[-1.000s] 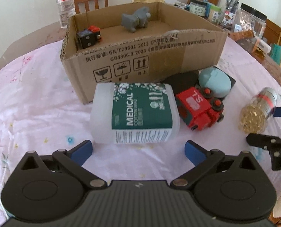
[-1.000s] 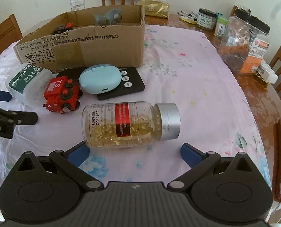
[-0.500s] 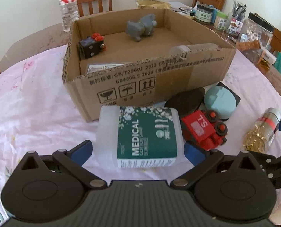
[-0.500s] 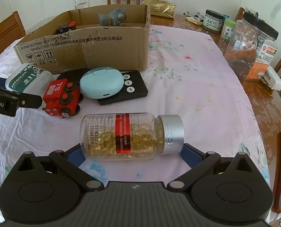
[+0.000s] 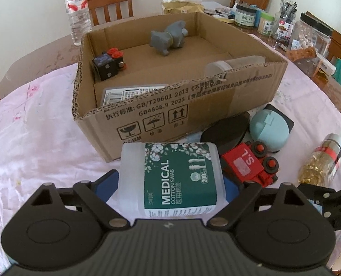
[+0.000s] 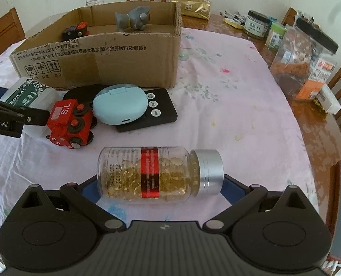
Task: Organize rigid objects
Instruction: 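Grasp the white MEDICAL bottle with the left tool while the right tool grasps the gold capsule bottle, then lower the capsule bottle into the box with the right tool while the left tool places the MEDICAL bottle there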
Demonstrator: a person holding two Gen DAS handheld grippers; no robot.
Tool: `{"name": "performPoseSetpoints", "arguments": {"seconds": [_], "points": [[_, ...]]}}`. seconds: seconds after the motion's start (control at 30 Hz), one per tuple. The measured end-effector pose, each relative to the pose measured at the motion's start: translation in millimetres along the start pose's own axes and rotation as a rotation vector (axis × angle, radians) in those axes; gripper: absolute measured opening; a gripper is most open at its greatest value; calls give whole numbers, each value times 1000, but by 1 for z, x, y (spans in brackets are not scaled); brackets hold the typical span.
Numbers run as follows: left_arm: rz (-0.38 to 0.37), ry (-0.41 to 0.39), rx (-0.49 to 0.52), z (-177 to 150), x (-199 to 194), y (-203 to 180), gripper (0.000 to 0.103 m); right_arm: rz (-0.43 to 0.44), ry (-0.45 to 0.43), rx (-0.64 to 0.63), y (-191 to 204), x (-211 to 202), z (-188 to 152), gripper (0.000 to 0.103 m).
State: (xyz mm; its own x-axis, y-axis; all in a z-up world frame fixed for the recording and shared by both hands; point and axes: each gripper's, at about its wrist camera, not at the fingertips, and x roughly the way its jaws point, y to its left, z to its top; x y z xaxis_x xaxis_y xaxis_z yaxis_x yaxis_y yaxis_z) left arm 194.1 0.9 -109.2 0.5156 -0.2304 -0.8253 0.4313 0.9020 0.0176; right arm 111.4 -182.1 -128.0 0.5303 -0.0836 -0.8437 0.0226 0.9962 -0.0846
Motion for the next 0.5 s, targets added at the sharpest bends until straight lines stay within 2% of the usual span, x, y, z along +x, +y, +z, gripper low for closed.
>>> {"name": "performPoseSetpoints", "arguments": {"seconds": [0.2,0.3,0.5], "points": [[0,-1,1,3,0,0,90,24,39,24,-3,-2,7,103],[-11,7,2,4,-1,0,86,17,44,20,-2,-4,10,103],[-19,19,0,6,0,0,83,11,62,-1,-1,-6,14,96]]}}
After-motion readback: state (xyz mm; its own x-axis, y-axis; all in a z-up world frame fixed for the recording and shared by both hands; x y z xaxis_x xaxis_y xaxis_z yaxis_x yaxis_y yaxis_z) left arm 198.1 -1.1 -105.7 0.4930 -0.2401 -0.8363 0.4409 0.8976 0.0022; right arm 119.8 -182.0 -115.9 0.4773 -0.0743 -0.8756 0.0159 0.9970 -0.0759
